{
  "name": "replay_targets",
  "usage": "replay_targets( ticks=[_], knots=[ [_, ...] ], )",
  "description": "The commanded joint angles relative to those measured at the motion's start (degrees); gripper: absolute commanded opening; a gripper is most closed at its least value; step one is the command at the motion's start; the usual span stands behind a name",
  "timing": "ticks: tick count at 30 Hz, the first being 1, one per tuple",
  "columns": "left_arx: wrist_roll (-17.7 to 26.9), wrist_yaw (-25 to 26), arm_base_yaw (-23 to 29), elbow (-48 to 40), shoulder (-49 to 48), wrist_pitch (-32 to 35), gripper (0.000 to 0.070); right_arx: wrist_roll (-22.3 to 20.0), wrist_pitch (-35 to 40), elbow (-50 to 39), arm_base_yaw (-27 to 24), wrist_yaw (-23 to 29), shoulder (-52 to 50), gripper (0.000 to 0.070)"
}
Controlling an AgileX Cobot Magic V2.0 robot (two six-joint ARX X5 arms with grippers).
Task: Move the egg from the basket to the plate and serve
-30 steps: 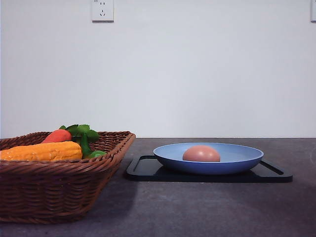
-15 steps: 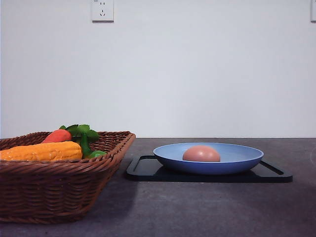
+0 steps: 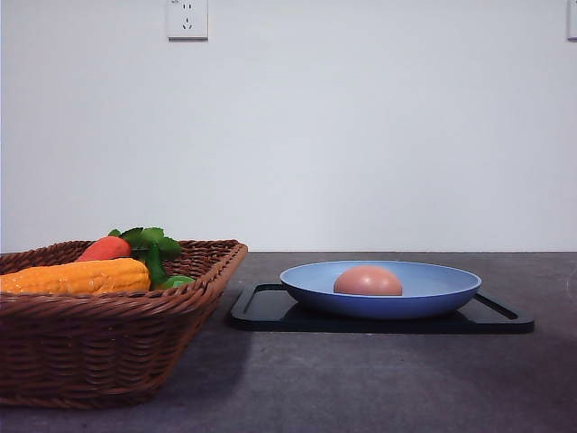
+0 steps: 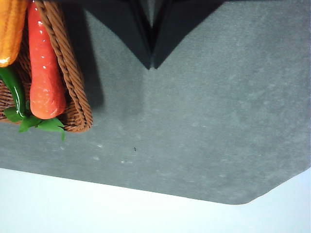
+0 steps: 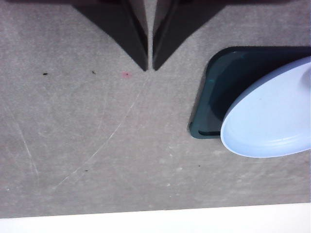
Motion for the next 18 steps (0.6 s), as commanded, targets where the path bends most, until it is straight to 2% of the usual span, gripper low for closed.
replay_targets(
  ticks=[1,18],
  knots=[
    [0.85,0.13,0.11,-1.31,-0.11,-0.74,0.0,0.96,0.57,-0.26,0.09,0.07,-0.1,0.0],
    [0.85,0.13,0.11,-1.31,-0.11,-0.74,0.0,0.96,0.57,-0.26,0.09,0.07,-0.09,0.0]
  ],
)
